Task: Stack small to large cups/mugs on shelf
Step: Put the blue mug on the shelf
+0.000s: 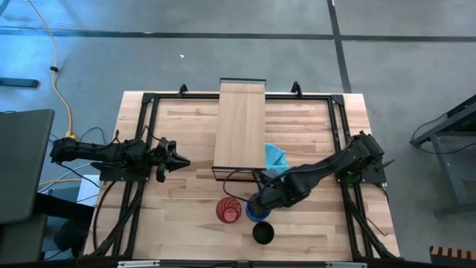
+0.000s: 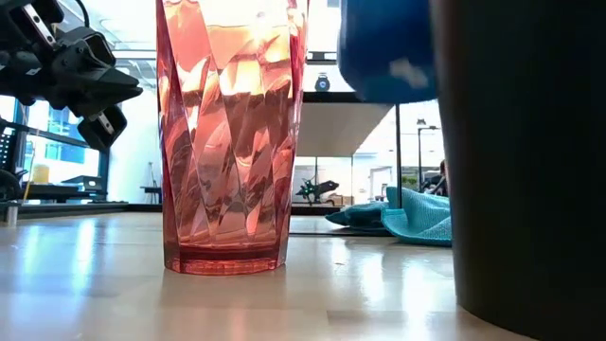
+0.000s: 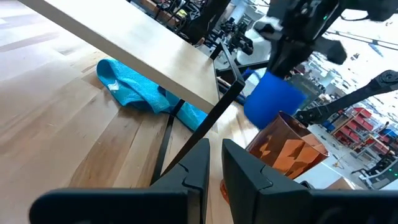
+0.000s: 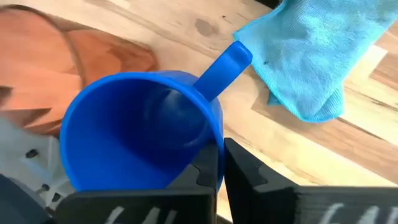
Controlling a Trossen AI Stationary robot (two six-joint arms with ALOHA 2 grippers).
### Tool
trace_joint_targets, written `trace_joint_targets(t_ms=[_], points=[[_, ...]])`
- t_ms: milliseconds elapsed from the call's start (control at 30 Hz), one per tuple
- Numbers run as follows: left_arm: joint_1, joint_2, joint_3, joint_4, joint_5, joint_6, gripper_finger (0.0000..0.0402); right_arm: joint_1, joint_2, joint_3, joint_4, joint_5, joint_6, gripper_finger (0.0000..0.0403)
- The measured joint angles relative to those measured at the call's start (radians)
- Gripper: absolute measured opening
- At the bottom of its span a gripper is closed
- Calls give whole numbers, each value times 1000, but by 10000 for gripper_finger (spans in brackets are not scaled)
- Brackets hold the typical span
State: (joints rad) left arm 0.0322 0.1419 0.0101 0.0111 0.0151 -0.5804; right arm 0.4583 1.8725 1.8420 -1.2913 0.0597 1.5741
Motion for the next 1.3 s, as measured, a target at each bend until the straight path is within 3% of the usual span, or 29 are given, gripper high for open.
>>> trace_joint_targets(t_ms=[367, 600, 1300], points=[[0, 0, 0, 0, 0, -30, 33, -23, 0, 229, -198, 77, 17, 0], [0, 0, 0, 0, 0, -30, 33, -90, -1, 330, -282, 98, -61, 0], [0, 0, 0, 0, 0, -53, 33, -426, 0, 391, -245, 81, -410, 0]])
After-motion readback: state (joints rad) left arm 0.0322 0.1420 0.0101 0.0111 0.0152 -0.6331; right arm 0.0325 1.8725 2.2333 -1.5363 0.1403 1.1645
